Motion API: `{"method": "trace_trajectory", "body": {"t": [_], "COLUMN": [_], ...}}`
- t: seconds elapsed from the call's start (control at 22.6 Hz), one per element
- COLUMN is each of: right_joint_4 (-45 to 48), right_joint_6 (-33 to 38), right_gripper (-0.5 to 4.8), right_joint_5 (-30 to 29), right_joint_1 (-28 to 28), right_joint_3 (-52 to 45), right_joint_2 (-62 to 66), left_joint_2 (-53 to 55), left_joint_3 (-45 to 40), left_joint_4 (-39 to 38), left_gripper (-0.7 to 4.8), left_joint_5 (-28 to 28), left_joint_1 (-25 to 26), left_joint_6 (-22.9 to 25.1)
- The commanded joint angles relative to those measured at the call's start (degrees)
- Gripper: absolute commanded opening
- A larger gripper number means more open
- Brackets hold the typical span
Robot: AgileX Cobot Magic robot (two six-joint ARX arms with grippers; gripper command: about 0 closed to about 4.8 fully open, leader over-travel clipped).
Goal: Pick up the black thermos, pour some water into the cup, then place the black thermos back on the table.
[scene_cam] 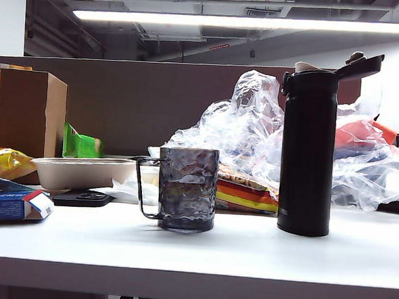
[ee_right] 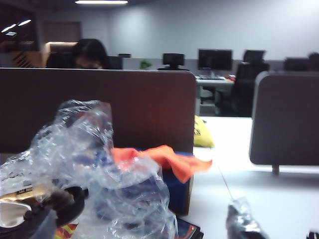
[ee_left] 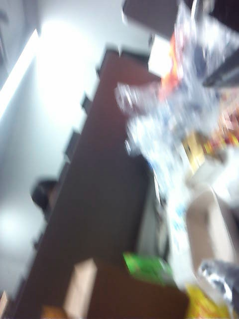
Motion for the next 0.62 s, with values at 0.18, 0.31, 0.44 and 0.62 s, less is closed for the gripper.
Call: {"method": "trace_trajectory", "body": {"t": [0.18,0.31,0.44,0.62], "right_joint_4": [0.59,5.90,11.15,11.10], "right_joint_6": [-2.36,-1.81,-0.42,-1.55], "right_gripper": [4.79,4.79,4.79,4.79], "right_joint_5": [-4.76,-9.22,-9.09,-4.74], "right_joint_1": [0.22,1.25,5.57,14.60], "right_joint_3": [10.69,13.16,13.16,11.76], "right_joint_2": [11.82,17.99,22.86,28.92], "left_joint_2": [10.38,17.49,25.05,34.99], "left_joint_3": [5.53,9.57,12.68,17.62], "left_joint_4": [7.21,10.38,10.60,10.16], "left_gripper": [4.79,4.79,4.79,4.79], "left_joint_5": [6.51,5.97,4.13,1.99], "left_joint_1": [-0.15,-2.27,-7.76,-20.35], "left_joint_6": [-0.83,0.81,3.26,9.57]}}
